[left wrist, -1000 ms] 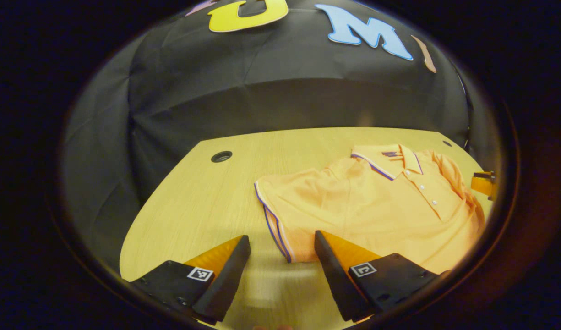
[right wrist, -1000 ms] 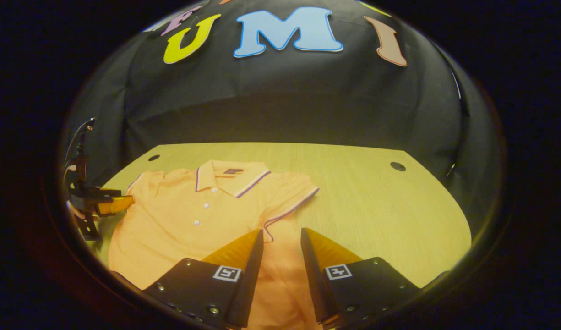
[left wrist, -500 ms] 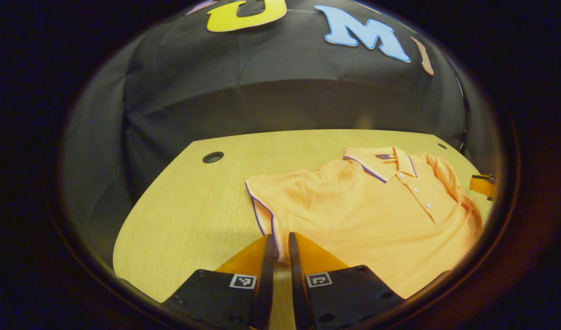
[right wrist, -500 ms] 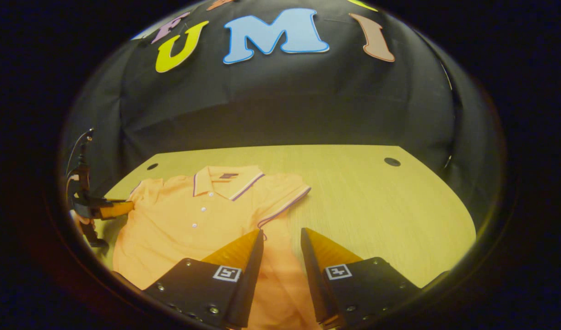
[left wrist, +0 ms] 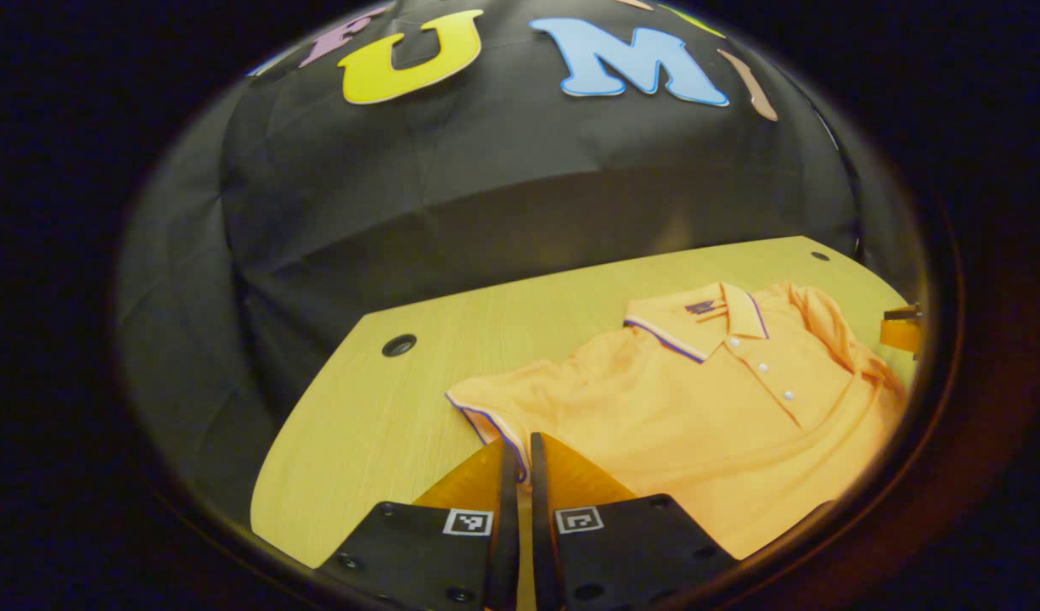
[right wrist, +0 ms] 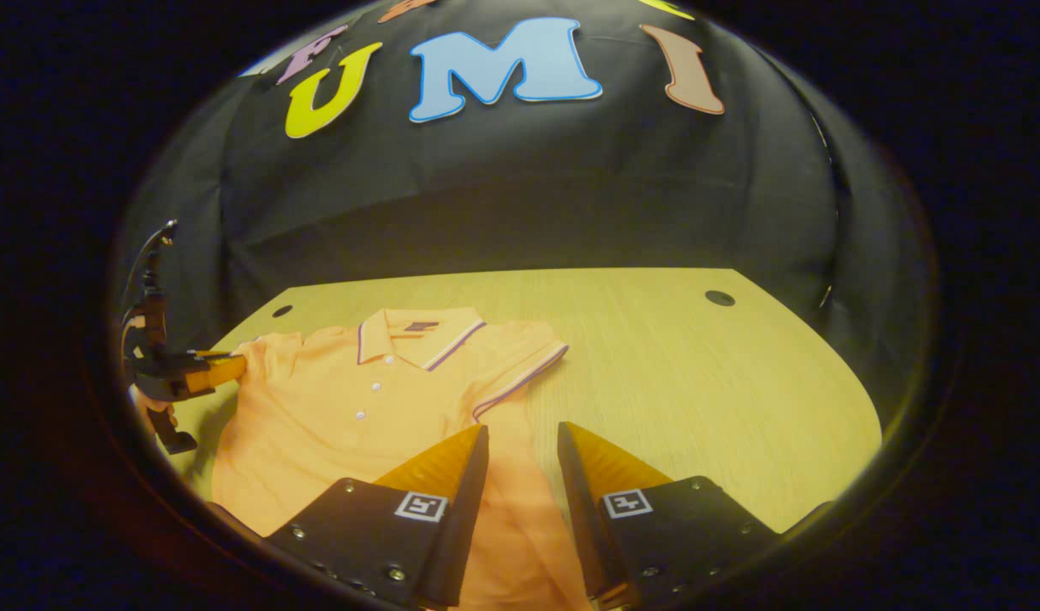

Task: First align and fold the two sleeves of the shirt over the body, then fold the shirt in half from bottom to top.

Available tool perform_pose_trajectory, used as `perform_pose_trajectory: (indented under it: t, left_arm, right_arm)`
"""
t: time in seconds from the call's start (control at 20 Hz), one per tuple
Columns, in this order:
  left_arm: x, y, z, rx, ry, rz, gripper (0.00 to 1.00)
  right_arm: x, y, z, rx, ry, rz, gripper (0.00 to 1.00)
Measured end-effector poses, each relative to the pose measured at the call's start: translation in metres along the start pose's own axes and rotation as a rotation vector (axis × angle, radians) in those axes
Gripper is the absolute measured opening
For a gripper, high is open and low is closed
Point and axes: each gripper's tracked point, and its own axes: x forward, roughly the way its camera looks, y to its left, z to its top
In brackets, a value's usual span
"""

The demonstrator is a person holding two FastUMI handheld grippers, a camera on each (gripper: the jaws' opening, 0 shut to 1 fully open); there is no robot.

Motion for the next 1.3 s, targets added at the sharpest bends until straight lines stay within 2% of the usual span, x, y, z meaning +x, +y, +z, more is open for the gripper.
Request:
perform_pose_trajectory:
  t: [0.05, 0.1, 0.2, 0.25, 0.35, 0.45, 0.55, 0.6, 0.7, 0.75, 0.8, 0.85, 0.95, 1.0, 1.2, 1.3]
  left_arm:
    - [-0.004, -0.012, 0.011, 0.024, -0.019, -0.017, 0.12]
    - [-0.006, -0.028, 0.019, 0.044, -0.033, -0.039, 0.17]
    - [-0.008, -0.060, 0.028, 0.064, -0.046, -0.091, 0.16]
    - [-0.008, -0.076, 0.030, 0.069, -0.047, -0.118, 0.12]
    - [-0.008, -0.103, 0.030, 0.077, -0.045, -0.160, 0.16]
    - [-0.009, -0.126, 0.023, 0.070, -0.020, -0.202, 0.17]
    - [-0.007, -0.141, 0.009, 0.047, 0.026, -0.236, 0.13]
    - [-0.006, -0.149, 0.001, 0.035, 0.047, -0.249, 0.17]
    - [-0.002, -0.155, -0.006, 0.017, 0.067, -0.256, 0.13]
    - [-0.002, -0.155, -0.006, 0.016, 0.069, -0.254, 0.16]
    - [-0.003, -0.159, -0.007, 0.015, 0.070, -0.266, 0.22]
    - [-0.005, -0.163, -0.007, 0.014, 0.072, -0.286, 0.31]
    - [-0.012, -0.173, -0.007, -0.002, 0.080, -0.329, 0.48]
    - [-0.016, -0.175, -0.008, -0.008, 0.085, -0.334, 0.58]
    - [-0.041, -0.168, 0.000, -0.076, 0.071, -0.318, 0.94]
    - [-0.057, -0.155, 0.006, -0.088, 0.050, -0.281, 0.97]
  right_arm:
    - [-0.001, 0.000, -0.002, 0.007, 0.002, 0.002, 0.52]
    - [-0.002, 0.000, -0.004, 0.012, 0.004, 0.003, 0.52]
    - [-0.004, -0.002, -0.007, 0.017, 0.010, 0.000, 0.52]
    - [-0.006, -0.004, -0.008, 0.016, 0.011, -0.005, 0.52]
    - [-0.009, -0.009, -0.008, 0.016, 0.010, -0.015, 0.52]
    - [-0.015, -0.014, -0.007, 0.025, 0.003, -0.023, 0.52]
    - [-0.018, -0.018, -0.010, 0.032, 0.004, -0.030, 0.52]
    - [-0.019, -0.020, -0.012, 0.033, 0.008, -0.033, 0.48]
    - [-0.021, -0.023, -0.016, 0.036, 0.015, -0.035, 0.52]
    - [-0.022, -0.024, -0.016, 0.038, 0.016, -0.035, 0.48]
    - [-0.023, -0.024, -0.017, 0.042, 0.017, -0.034, 0.52]
    - [-0.024, -0.025, -0.017, 0.046, 0.016, -0.032, 0.48]
    - [-0.027, -0.024, -0.016, 0.053, 0.012, -0.027, 0.48]
    - [-0.029, -0.024, -0.017, 0.054, 0.008, -0.026, 0.52]
    - [-0.047, -0.026, -0.015, 0.046, -0.011, -0.023, 0.52]
    - [-0.061, -0.026, -0.015, 0.046, -0.024, -0.020, 0.68]
